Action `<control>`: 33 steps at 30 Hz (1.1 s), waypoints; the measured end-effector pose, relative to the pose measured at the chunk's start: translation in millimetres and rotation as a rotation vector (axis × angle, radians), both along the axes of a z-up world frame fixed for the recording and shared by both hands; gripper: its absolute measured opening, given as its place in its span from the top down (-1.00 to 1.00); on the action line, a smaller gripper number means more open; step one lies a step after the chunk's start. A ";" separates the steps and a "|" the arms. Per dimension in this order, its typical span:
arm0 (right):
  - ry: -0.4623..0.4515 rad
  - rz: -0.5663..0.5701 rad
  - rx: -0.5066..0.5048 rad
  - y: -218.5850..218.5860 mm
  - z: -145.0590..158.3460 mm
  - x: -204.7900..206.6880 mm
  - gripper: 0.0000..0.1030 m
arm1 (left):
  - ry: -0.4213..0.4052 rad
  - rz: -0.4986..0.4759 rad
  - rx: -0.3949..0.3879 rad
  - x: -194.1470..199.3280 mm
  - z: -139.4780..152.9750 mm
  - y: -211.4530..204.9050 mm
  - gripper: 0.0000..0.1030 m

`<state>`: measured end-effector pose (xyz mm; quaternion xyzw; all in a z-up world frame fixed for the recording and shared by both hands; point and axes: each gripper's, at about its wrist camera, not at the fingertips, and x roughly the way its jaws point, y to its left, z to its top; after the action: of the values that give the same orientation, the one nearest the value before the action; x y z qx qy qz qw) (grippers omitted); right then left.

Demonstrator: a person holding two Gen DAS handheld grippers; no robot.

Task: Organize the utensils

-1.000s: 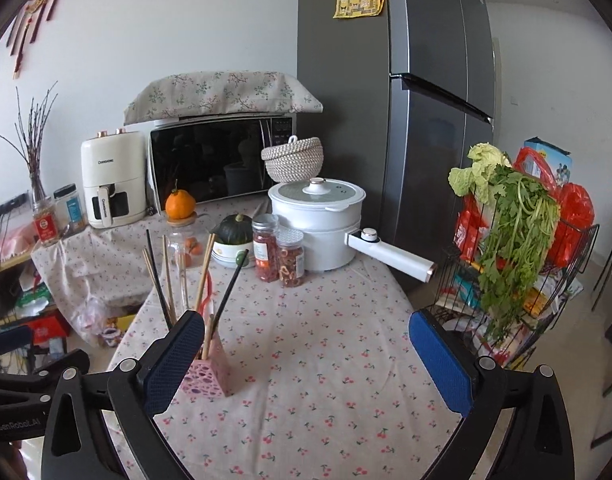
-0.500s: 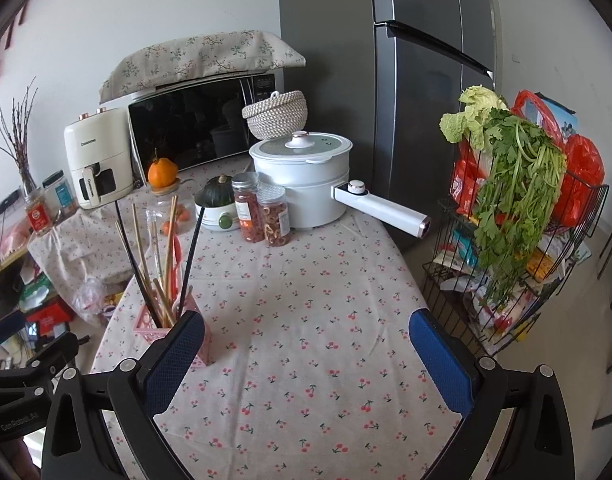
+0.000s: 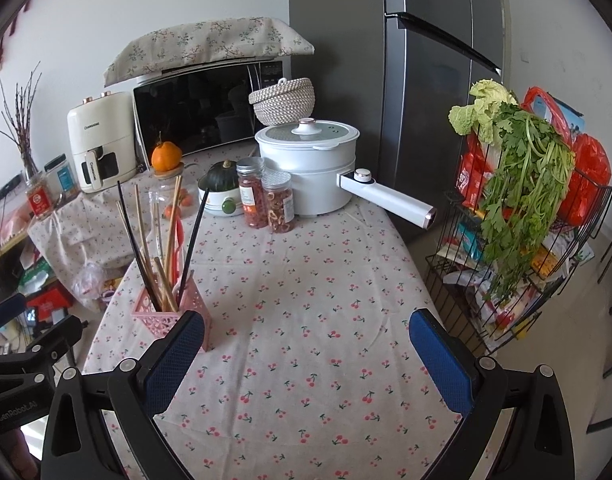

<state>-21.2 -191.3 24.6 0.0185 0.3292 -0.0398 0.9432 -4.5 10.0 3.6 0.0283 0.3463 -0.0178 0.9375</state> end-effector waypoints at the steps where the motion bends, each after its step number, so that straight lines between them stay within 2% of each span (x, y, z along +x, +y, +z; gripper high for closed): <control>1: 0.000 0.001 0.002 0.1 0.0 -0.1 -1.00 | 0.002 0.001 -0.001 0.5 0.0 0.3 -0.98; 33: 0.024 0.003 0.024 -2.7 -5.4 1.7 -1.00 | -0.006 0.012 -0.013 -0.5 2.8 3.9 -0.98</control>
<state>-19.5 -194.0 19.2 0.0288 0.3410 -0.0344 0.9390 -5.0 13.9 6.5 0.0200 0.3436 -0.0141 0.9388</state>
